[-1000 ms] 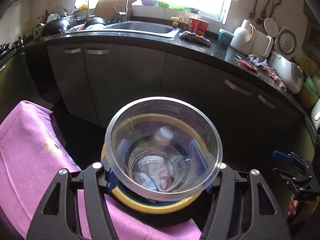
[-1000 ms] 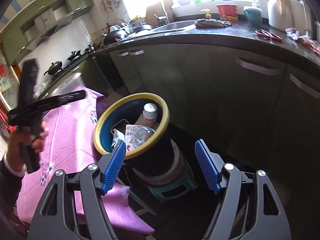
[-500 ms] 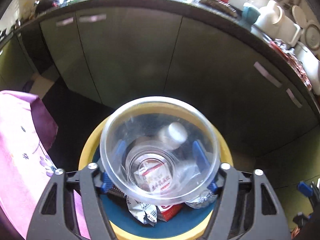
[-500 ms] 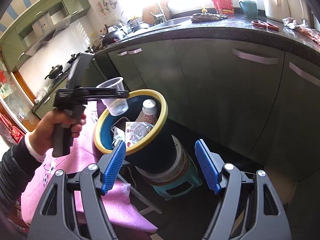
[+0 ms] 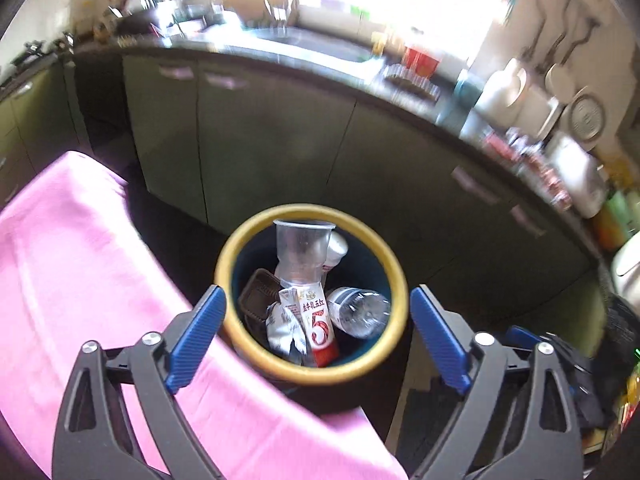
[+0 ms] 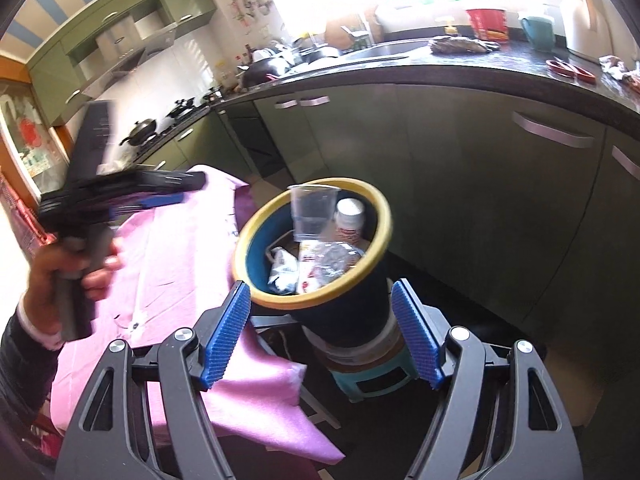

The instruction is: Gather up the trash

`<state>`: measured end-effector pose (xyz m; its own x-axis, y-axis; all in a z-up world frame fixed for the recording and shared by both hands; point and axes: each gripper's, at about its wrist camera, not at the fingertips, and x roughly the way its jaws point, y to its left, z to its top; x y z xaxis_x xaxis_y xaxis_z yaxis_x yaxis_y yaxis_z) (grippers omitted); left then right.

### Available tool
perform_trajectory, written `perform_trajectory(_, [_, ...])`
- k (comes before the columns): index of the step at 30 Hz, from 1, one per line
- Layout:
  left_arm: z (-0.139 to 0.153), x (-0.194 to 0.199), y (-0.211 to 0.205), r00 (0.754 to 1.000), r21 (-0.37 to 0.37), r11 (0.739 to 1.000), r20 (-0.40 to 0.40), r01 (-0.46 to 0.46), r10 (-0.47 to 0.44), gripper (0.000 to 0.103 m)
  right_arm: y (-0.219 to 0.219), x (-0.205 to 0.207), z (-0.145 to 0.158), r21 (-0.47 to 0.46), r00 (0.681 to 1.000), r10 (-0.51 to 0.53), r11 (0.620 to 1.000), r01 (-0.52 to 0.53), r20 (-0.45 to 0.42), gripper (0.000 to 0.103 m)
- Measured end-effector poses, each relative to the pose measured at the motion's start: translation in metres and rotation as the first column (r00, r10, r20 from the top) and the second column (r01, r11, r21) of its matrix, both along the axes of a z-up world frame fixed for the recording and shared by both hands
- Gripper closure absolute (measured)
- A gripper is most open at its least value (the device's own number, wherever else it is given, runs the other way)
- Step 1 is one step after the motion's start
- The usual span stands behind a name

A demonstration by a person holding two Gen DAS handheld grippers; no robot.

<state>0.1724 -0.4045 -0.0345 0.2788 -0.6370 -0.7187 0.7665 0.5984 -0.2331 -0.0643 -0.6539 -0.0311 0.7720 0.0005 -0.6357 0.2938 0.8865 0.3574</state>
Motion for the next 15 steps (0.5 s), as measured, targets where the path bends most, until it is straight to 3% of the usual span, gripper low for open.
perform_trajectory(3, [0.031,-0.031,0.061,0.991,-0.066,0.996,0.116,-0.066,0.073,0.006,0.011,0.002,0.005,-0.008,0.999,0.030,1.000,-0.030,0.013,0.030])
perform_trajectory(6, [0.055,-0.067,0.130,0.943,-0.115,0.976,0.257,-0.187,0.211,0.006,0.026,0.005,0.013,-0.024,0.997,0.065,0.998,-0.064,0.031,0.029])
perform_trajectory(8, [0.063,-0.084,0.172,0.905,-0.144,0.952,0.299,-0.269,0.301,0.006,0.036,0.007,0.018,-0.035,0.995,0.091,0.995,-0.089,0.044,0.026])
perform_trajectory(13, [0.070,-0.125,0.268,0.764,-0.187,0.844,0.360,-0.503,0.535,0.006,0.072,0.009,0.032,-0.099,0.984,0.164,0.983,-0.157,0.068,0.020])
perform_trajectory(15, [0.067,-0.140,0.298,0.679,-0.168,0.769,0.381,-0.617,0.628,0.006,0.084,0.010,0.037,-0.124,0.979,0.187,0.976,-0.177,0.077,0.018])
